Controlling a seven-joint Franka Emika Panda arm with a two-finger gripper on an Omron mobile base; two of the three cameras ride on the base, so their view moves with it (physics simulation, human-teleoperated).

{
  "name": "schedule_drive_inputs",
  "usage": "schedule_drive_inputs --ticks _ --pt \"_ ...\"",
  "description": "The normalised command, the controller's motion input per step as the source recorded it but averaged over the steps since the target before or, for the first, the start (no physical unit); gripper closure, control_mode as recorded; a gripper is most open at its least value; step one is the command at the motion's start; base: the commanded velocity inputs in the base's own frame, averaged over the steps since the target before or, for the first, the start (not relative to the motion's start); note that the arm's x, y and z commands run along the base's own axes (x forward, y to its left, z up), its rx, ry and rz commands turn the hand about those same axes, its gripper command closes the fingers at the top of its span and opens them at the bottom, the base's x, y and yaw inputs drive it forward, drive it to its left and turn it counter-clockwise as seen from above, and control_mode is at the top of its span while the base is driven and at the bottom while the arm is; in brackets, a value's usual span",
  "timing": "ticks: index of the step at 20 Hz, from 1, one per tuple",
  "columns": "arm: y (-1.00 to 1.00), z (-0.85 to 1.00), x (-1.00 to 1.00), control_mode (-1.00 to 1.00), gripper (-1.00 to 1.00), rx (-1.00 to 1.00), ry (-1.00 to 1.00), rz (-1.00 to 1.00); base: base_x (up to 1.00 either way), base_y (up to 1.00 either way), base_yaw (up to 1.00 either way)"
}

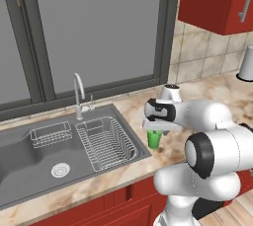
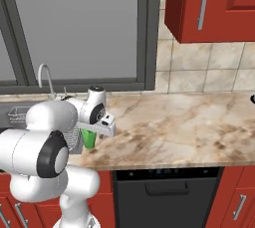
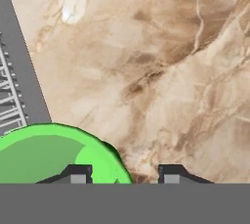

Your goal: Pick the cup and bowl from the counter and place them on the counter next to the sink.

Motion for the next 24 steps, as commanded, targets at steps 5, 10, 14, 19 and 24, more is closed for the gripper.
schedule_drive_inputs --ticks 5,10,14,19,24 --pt "0.0 0.0 0.03 -1.0 -1.0 0.0 0.02 0.0 0.0 0.0 0.0" --pt "0.0 0.02 0.0 -1.0 -1.0 0.0 0.0 0.0 0.0 0.0 0.0" --pt "0.0 0.3 -0.04 -1.0 -1.0 0.0 0.0 0.0 0.0 0.0 0.0" --pt "0.0 0.4 -0.17 -1.0 -1.0 0.0 0.0 0.0 0.0 0.0 0.0" --pt "0.0 0.15 -0.56 -1.0 -1.0 0.0 0.0 0.01 0.0 0.0 0.0"
